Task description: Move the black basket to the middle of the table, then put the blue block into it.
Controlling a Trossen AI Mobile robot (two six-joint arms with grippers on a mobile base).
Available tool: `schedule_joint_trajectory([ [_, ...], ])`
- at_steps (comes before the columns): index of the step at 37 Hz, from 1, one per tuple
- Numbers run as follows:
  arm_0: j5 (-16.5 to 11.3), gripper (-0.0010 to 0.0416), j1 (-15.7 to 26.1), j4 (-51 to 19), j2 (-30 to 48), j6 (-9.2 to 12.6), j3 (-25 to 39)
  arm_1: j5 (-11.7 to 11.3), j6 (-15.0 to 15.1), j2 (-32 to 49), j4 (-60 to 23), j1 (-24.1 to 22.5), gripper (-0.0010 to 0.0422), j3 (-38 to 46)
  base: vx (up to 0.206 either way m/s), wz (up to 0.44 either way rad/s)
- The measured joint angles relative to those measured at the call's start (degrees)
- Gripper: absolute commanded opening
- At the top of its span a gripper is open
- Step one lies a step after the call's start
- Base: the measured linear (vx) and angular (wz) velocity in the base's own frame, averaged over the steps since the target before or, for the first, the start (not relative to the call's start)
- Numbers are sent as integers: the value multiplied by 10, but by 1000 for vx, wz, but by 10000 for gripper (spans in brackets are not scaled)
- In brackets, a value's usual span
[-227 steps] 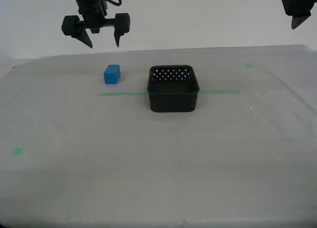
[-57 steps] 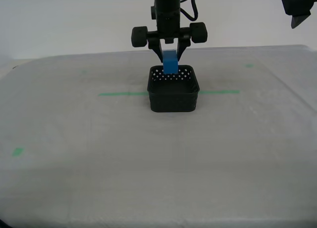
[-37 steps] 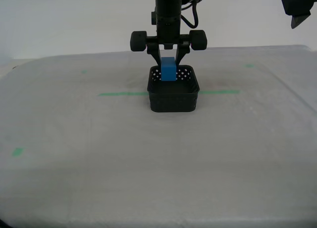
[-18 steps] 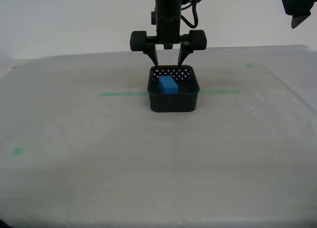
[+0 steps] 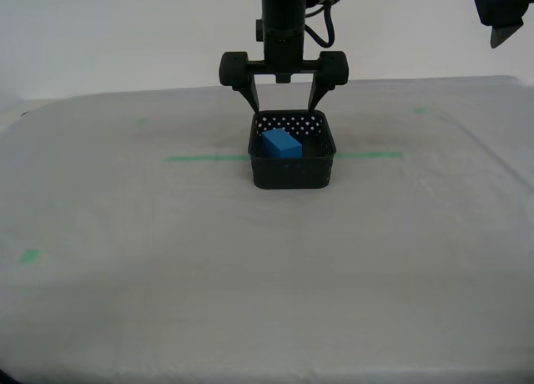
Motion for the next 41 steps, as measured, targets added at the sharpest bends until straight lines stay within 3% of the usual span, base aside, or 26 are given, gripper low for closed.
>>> schedule_joint_trajectory([
  [7, 0, 399, 0, 0, 0, 0, 0, 13, 30, -2, -5, 1, 401, 0, 0, 0],
  [17, 0, 399, 0, 0, 0, 0, 0, 16, 85, -20, -10, 10, 401, 0, 0, 0],
  [31, 0, 398, 1, 0, 0, 0, 0, 17, 106, -64, -36, 40, 401, -7, 0, 0],
  [41, 0, 399, 1, 0, 0, 0, 0, 16, 118, -148, 19, 76, 401, -127, 0, 0],
])
